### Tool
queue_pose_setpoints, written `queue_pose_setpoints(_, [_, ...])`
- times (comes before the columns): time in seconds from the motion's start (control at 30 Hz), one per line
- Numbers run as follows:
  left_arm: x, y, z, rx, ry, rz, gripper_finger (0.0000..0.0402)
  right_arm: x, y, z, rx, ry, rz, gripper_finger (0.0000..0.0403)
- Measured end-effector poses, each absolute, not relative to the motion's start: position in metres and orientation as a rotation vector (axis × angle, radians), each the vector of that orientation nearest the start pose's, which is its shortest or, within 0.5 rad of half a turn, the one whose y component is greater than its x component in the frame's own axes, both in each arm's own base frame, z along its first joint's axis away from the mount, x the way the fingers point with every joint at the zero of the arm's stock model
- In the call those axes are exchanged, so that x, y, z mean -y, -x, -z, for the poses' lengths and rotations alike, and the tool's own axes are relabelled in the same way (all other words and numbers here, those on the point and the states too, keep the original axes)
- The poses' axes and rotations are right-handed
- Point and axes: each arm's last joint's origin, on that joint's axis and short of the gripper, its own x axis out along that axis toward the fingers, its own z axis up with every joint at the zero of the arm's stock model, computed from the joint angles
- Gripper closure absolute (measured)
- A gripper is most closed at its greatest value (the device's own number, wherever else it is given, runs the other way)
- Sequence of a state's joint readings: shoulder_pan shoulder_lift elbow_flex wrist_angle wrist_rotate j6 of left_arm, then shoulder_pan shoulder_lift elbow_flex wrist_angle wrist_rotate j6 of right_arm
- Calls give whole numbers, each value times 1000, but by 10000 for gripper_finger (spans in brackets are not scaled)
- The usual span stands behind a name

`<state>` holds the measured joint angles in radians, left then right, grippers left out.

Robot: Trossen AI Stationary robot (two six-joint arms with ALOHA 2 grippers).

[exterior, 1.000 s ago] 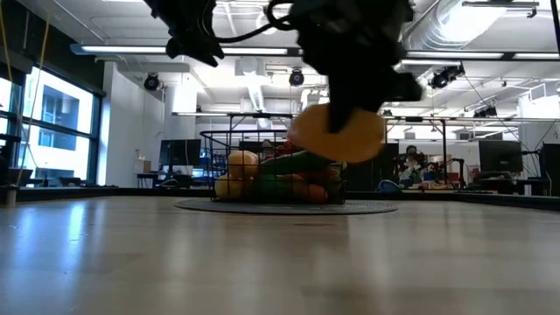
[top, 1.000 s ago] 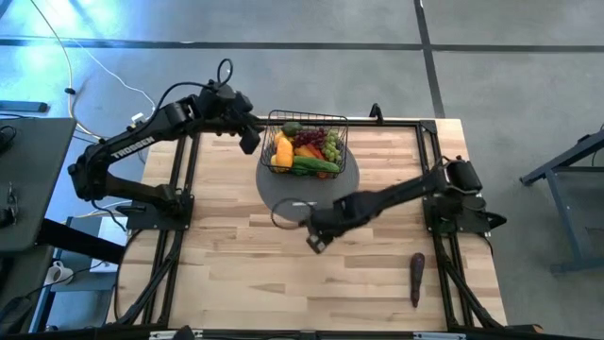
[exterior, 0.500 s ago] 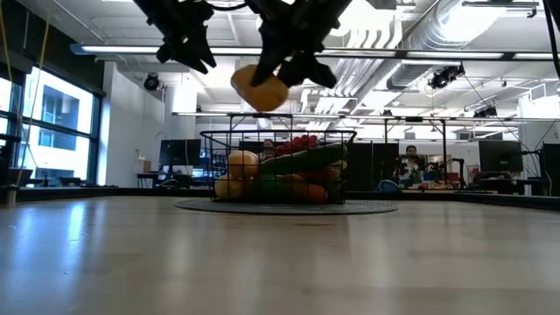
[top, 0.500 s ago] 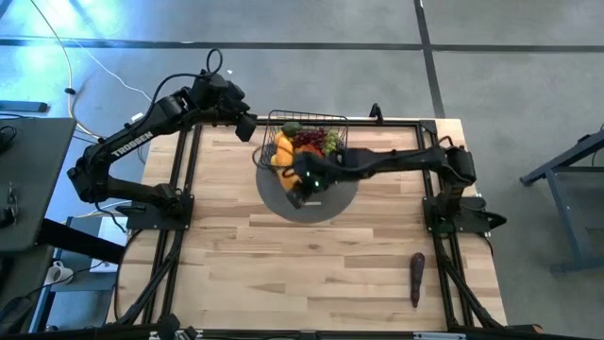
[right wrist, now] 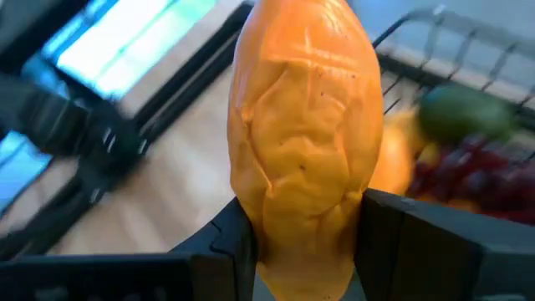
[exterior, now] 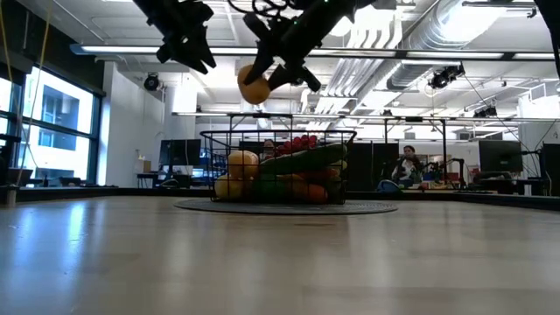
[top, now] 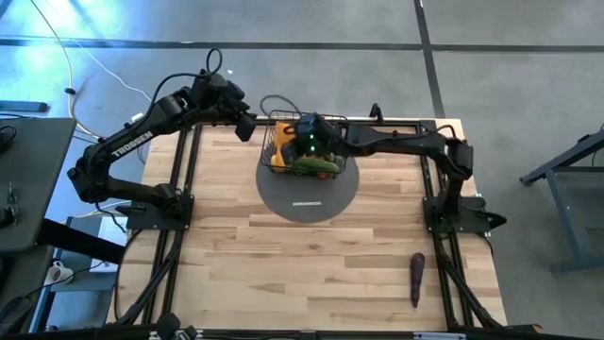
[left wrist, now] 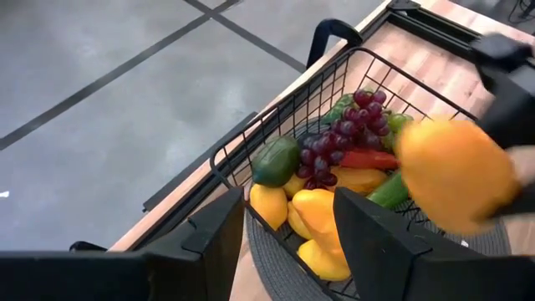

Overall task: Build produce basket
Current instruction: Put the yellow mango into the basket

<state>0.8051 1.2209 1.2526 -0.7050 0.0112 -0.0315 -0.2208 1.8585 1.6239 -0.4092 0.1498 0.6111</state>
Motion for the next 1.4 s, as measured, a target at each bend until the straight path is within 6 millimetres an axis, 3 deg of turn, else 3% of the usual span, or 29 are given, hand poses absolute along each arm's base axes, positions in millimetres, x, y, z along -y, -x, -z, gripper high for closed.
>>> queue_pose_setpoints(0.23, [-180,-173,-361,-600,295,-776,227,128,-418,-286,-449,-609,673,285])
queue_pose_setpoints(0.67, [-182,-173,-363,-575,271,-837,227,154,-432,-238,-531,-653,664,283])
queue_pose_setpoints(0.97, [-183,-173,-363,-574,266,-854,227,159,-438,-234,-471,-806,601,278])
queue_pose_setpoints(1.3, [-183,-173,-363,-574,266,-854,227,154,-440,-234,-498,-873,506,174])
queue_pose_setpoints(1.4, [-183,-173,-363,-574,266,-854,227,152,-441,-235,-505,-909,461,160])
